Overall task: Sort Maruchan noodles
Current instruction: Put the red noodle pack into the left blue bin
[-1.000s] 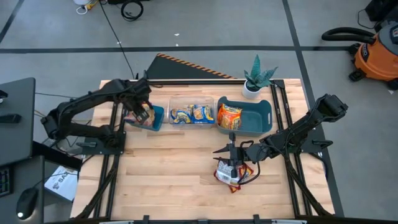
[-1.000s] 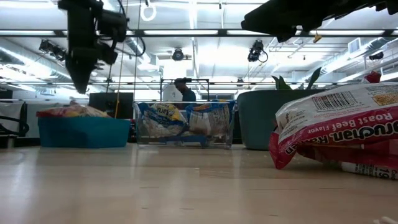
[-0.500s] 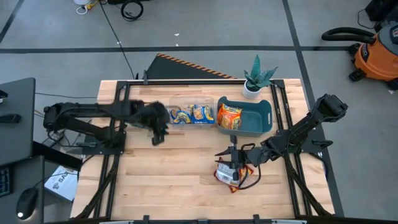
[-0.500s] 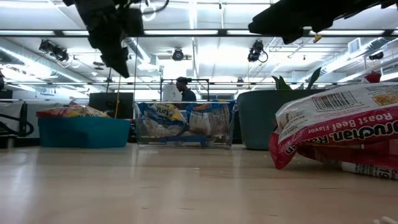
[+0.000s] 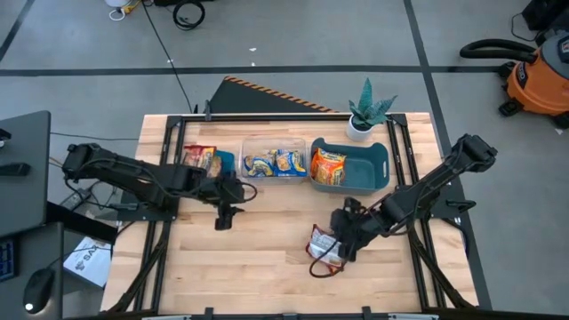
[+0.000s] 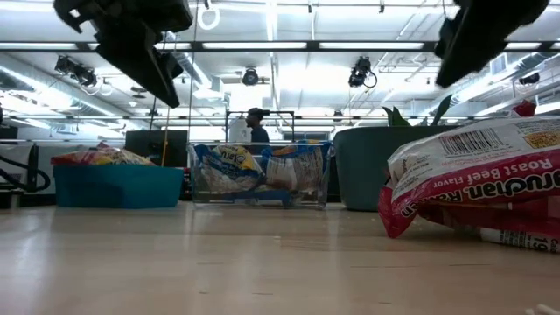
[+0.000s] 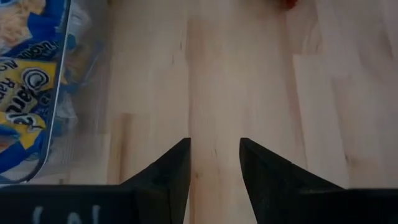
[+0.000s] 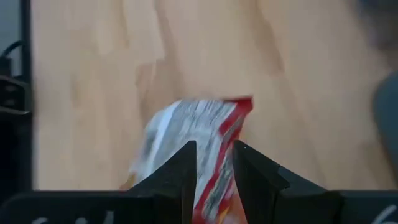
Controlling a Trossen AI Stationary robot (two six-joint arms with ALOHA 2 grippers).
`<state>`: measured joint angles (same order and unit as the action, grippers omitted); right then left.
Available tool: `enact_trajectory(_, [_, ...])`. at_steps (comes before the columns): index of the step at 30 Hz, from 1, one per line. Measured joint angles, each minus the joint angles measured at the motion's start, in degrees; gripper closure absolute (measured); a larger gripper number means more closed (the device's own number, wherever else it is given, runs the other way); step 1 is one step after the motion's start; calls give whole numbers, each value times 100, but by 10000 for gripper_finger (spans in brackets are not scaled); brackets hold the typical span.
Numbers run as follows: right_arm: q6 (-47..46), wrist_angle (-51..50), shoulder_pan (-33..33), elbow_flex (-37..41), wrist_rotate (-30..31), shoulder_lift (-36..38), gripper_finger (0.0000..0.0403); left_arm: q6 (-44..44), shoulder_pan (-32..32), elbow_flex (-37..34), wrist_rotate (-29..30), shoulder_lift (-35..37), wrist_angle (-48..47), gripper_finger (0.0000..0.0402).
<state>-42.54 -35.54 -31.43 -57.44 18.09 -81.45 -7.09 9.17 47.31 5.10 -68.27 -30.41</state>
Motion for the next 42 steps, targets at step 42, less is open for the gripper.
enact_trajectory(42, [2254,494,-315,-125,208,-7,398,183,203,4,-490,-1003,2625,259])
